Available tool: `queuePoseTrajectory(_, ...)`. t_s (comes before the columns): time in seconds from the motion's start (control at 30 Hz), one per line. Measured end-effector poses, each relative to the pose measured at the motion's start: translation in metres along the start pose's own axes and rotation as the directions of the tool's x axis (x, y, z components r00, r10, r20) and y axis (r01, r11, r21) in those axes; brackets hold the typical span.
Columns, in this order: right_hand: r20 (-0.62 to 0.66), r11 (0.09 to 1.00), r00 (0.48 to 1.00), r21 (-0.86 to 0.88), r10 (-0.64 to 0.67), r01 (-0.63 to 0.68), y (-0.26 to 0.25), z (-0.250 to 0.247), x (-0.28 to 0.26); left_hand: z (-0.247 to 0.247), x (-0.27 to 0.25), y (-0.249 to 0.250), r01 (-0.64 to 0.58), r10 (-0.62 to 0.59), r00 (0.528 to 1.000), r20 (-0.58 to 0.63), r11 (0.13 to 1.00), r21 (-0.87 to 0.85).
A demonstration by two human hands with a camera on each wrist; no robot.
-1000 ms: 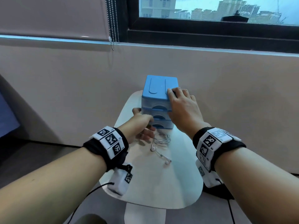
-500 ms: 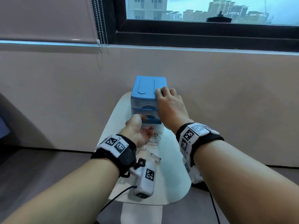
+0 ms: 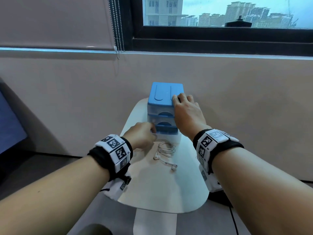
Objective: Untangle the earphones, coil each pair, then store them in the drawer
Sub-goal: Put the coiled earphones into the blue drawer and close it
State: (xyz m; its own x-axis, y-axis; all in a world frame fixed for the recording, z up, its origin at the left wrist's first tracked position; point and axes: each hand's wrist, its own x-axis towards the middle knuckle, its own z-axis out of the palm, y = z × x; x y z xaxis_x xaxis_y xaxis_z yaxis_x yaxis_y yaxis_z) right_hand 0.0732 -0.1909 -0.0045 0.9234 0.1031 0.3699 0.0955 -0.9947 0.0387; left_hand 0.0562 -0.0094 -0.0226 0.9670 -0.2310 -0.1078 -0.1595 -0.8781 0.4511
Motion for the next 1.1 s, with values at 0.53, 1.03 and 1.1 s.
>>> queuePoseTrajectory(0.53, -0.006, 0.998, 1.000, 0.069, -0.002, 0.002, -0.003, -0.003, 0.001, -0.013, -0.009, -0.008, -0.173, 0.173, 0.985, -0.015, 0.985, 0.022)
queuePoseTrajectory(1.03, 0.467, 0.993, 0.884, 0.094, 0.018, -0.070, -0.032, -0.023, -0.072, -0.005, 0.021, -0.014, -0.226, 0.230, 0.968, -0.105, 0.973, 0.048)
queuePoseTrajectory(1.1, 0.455, 0.991, 0.888, 0.074, 0.067, -0.113, -0.033, -0.013, -0.076, -0.005, 0.019, -0.016, -0.227, 0.232, 0.968, -0.095, 0.972, 0.057)
